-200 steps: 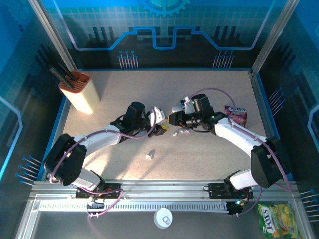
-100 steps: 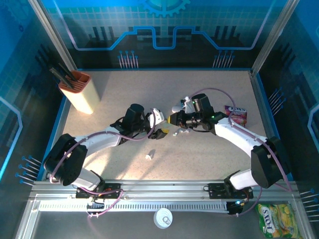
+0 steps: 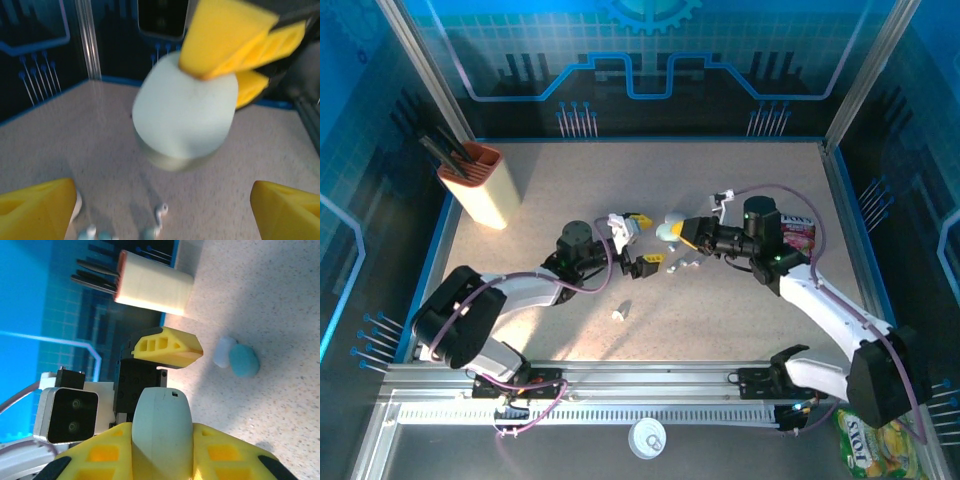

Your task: Insert the wireless bluetooth earbuds into the charging case

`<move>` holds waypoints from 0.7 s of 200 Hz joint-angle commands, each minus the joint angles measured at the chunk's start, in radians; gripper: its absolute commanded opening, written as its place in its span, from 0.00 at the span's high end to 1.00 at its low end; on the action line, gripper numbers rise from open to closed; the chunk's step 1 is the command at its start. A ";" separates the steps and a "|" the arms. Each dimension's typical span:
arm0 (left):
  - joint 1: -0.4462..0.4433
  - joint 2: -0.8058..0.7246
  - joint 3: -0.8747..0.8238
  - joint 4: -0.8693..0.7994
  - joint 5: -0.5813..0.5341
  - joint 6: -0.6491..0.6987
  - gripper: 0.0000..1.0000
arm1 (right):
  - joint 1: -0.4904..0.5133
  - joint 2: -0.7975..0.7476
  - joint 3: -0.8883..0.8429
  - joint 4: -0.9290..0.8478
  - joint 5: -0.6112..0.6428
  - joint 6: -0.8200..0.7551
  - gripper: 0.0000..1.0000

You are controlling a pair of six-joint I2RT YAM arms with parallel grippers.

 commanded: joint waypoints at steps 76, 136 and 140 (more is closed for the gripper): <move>0.000 0.108 0.055 0.413 0.110 -0.114 0.14 | -0.010 -0.103 -0.122 0.467 -0.050 0.431 0.95; -0.014 0.114 0.095 0.413 0.144 -0.148 0.27 | 0.001 -0.064 -0.131 0.563 -0.023 0.517 0.97; -0.014 0.114 0.098 0.412 0.146 -0.152 0.29 | 0.003 -0.061 -0.131 0.566 -0.025 0.519 0.97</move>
